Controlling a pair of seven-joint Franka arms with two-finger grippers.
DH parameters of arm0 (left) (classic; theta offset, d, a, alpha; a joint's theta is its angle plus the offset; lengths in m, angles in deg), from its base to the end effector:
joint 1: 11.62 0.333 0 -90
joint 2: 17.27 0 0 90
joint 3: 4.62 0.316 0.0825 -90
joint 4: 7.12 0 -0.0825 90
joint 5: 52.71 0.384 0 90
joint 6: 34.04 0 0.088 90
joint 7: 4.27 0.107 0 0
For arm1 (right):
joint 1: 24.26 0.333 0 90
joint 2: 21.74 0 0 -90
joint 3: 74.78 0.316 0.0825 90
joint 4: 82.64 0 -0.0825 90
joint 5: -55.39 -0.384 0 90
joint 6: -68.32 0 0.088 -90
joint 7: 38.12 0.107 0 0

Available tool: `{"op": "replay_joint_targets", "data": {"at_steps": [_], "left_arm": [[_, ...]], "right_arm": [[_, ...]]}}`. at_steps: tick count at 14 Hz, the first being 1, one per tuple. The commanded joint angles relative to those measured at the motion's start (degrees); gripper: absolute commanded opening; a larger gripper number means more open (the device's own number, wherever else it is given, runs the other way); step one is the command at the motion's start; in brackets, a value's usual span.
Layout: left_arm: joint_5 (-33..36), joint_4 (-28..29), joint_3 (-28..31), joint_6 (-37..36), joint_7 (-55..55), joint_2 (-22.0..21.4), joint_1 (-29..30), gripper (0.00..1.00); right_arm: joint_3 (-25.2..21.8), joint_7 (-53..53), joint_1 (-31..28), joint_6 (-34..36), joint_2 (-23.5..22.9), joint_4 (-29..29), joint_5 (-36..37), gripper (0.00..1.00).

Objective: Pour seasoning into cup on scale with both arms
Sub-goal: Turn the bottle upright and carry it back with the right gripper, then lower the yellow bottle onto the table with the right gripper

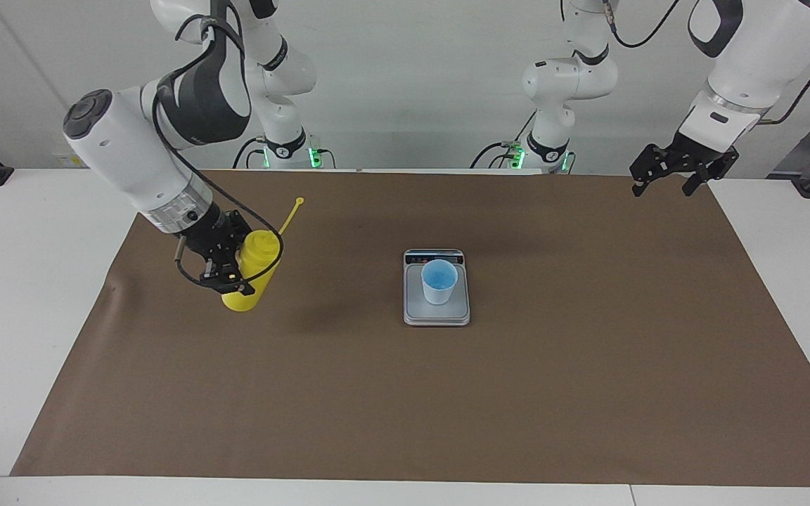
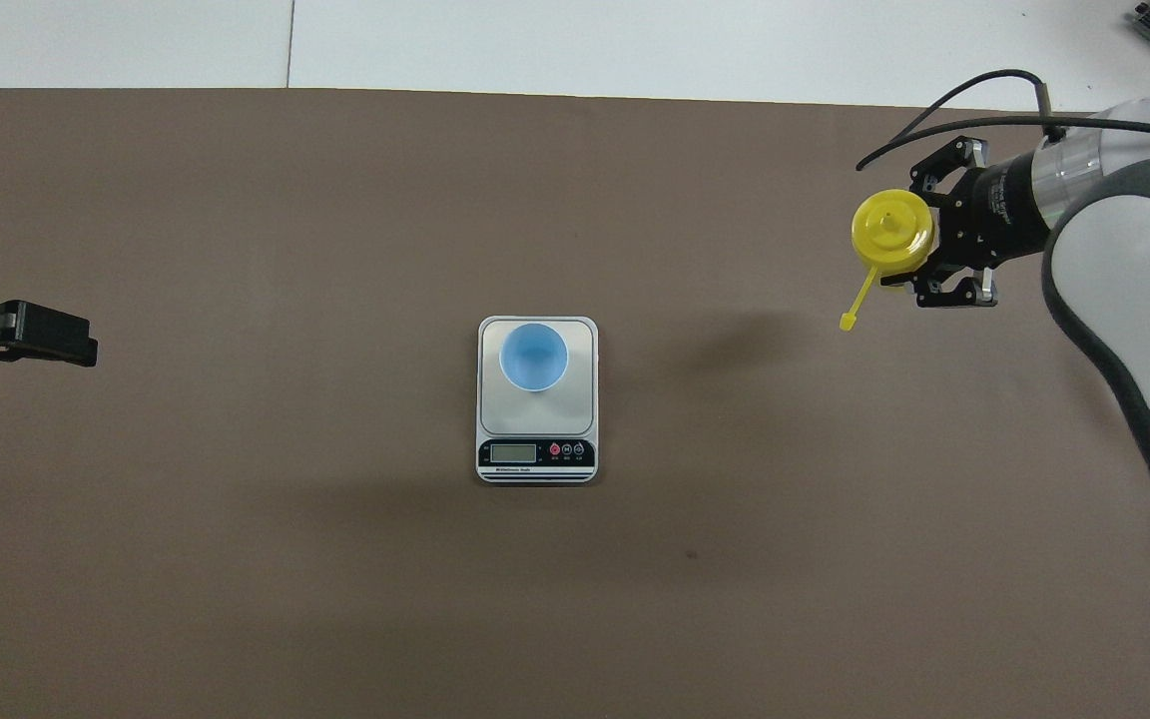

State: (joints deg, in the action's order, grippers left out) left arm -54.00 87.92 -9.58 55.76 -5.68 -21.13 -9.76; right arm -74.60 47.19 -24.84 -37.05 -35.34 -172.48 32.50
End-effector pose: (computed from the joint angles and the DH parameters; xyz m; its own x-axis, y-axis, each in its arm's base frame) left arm 0.5311 -0.0327 0.6192 0.9993 -0.0292 -0.0247 -0.0288 -0.9995 0.0161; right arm 0.6404 0.0264 0.5139 -0.0153 -0.9262 -0.3766 -0.9984 0.0345 -0.0442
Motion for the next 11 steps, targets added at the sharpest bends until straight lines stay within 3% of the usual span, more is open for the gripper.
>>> {"op": "replay_joint_targets", "data": {"at_steps": [1,7,11], "left_arm": [[-0.47,0.67,-0.23,-0.5,0.53,-1.06,0.69,1.0],[-0.47,0.67,-0.23,-0.5,0.53,-1.06,0.69,1.0],[-0.47,0.67,-0.23,-0.5,0.53,-1.06,0.69,1.0]], "right_arm": [[0.7,-1.46,-3.01,-0.88,3.93,-5.69,-6.02,0.0],[0.52,-2.42,-8.9,-5.79,8.24,-19.65,-15.42,0.0],[0.35,-10.5,-10.93,-8.78,8.86,-27.57,-23.96,0.0]]}}
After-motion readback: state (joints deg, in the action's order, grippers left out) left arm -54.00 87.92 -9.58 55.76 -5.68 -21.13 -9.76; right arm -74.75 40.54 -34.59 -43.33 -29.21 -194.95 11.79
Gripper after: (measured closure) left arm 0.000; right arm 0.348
